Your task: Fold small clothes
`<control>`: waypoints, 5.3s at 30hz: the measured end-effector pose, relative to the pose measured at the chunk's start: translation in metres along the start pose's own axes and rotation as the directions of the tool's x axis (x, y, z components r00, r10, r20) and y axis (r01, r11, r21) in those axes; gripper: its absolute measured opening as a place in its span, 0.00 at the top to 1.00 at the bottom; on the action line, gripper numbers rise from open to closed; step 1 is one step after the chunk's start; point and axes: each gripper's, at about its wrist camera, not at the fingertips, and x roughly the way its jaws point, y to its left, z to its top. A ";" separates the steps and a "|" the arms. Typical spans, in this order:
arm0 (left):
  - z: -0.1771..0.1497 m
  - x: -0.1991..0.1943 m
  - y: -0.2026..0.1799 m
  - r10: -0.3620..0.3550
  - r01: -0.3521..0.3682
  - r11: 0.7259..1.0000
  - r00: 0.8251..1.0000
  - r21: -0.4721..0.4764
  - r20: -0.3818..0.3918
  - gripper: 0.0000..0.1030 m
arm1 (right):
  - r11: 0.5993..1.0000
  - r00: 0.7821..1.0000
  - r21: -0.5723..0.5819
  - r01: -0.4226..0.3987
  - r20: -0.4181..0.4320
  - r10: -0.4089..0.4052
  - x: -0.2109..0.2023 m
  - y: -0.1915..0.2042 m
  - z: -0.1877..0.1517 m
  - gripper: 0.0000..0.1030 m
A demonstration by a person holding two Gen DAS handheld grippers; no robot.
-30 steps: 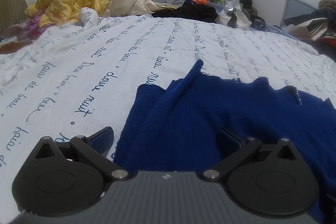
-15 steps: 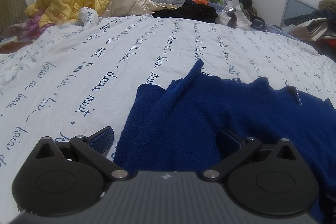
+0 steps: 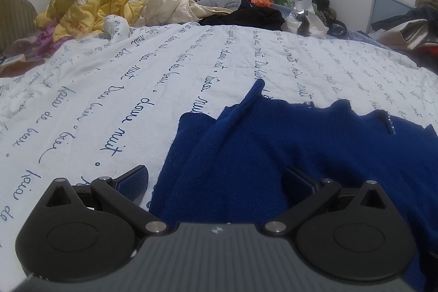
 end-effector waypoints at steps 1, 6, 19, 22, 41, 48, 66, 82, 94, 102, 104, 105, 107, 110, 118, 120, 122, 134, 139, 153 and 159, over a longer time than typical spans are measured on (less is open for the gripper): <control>0.000 0.000 0.000 0.001 -0.001 1.000 1.000 0.002 0.001 0.00 | 1.000 1.000 0.001 -0.001 0.000 0.001 0.000 0.000 0.000 0.00; 0.001 -0.002 -0.004 0.020 -0.020 0.999 1.000 0.037 0.012 0.00 | 1.000 1.000 0.000 -0.002 -0.001 0.002 -0.003 0.000 -0.002 0.00; 0.014 -0.026 -0.003 0.025 -0.031 0.987 0.999 0.160 0.039 0.00 | 0.984 0.985 -0.068 -0.166 0.040 0.169 -0.046 0.016 0.017 0.00; 0.020 -0.029 0.009 -0.013 0.006 0.984 0.999 0.175 0.038 0.00 | 0.973 0.987 -0.182 -0.145 0.046 0.156 -0.052 0.036 0.015 0.00; 0.042 0.029 0.083 -0.473 0.451 0.881 0.845 -0.142 -0.248 0.08 | 0.730 0.979 -0.678 -0.084 0.080 0.187 -0.059 0.173 -0.037 0.00; 0.053 0.048 0.066 -0.548 0.510 0.835 0.805 -0.208 -0.226 0.18 | 0.743 0.976 -0.669 -0.033 0.140 0.169 -0.047 0.196 -0.038 0.00; 0.093 0.015 0.032 -0.339 0.304 0.933 0.921 -0.193 -0.189 0.88 | 0.766 0.938 -0.634 -0.103 0.195 0.288 -0.054 0.178 -0.022 0.91; 0.132 -0.042 -0.113 -0.414 0.372 0.889 0.902 -0.268 -0.124 0.88 | 0.945 0.915 -0.322 0.060 0.396 0.077 -0.112 0.038 0.003 0.92; 0.092 -0.029 -0.236 -0.454 0.423 0.889 0.867 -0.179 -0.207 0.89 | 0.999 0.965 -0.029 -0.016 0.260 0.023 -0.109 -0.055 -0.018 0.92; 0.063 -0.017 -0.286 -0.445 0.430 0.895 0.858 -0.117 -0.255 0.88 | 0.999 0.978 0.044 0.029 0.204 -0.038 -0.110 -0.083 -0.029 0.91; 0.059 -0.011 -0.293 -0.464 0.459 0.884 0.841 -0.087 -0.278 0.81 | 0.998 0.984 0.061 0.023 0.177 -0.034 -0.109 -0.088 -0.031 0.90; 0.057 -0.010 -0.296 -0.489 0.487 0.869 0.824 -0.086 -0.287 0.68 | 0.997 0.986 0.077 0.010 0.165 -0.022 -0.108 -0.092 -0.032 0.90; 0.057 -0.010 -0.298 -0.562 0.560 0.823 0.776 -0.098 -0.288 0.40 | 0.992 0.990 0.124 -0.024 0.140 0.007 -0.106 -0.100 -0.034 0.87; 0.064 -0.024 -0.295 -0.586 0.587 0.807 0.780 -0.066 -0.219 0.06 | 0.977 0.993 0.200 -0.068 0.106 0.047 -0.103 -0.115 -0.039 0.53; 0.059 -0.083 -0.230 -0.455 0.444 0.868 0.891 0.225 -0.001 0.00 | 0.927 0.974 0.326 -0.186 0.187 0.129 -0.127 -0.155 -0.046 0.26; 0.037 -0.094 -0.204 -0.422 0.396 0.873 0.906 0.286 0.034 0.00 | 0.864 0.942 0.386 -0.322 0.218 0.254 -0.122 -0.169 -0.046 0.26; 0.013 -0.104 -0.178 -0.399 0.361 0.870 0.915 0.336 0.051 0.00 | 0.787 0.902 0.442 -0.430 0.228 0.366 -0.111 -0.173 -0.048 0.26; -0.059 -0.123 -0.114 -0.384 0.330 0.858 0.921 0.393 0.063 0.00 | 0.738 0.884 0.502 -0.450 0.131 0.450 -0.068 -0.163 -0.033 0.91; -0.052 -0.122 -0.118 -0.392 0.337 0.857 0.918 0.389 0.068 0.00 | 0.791 0.918 0.474 -0.386 0.109 0.382 -0.093 -0.189 -0.037 0.91; -0.037 -0.094 -0.145 -0.332 0.297 0.896 0.942 0.329 0.056 0.00 | 0.960 0.973 0.187 -0.210 0.138 0.186 -0.059 -0.173 0.045 0.39; -0.037 -0.093 -0.159 -0.319 0.272 0.892 0.945 0.362 0.076 0.00 | 0.990 0.993 0.081 -0.119 -0.004 0.120 0.035 -0.158 0.087 0.40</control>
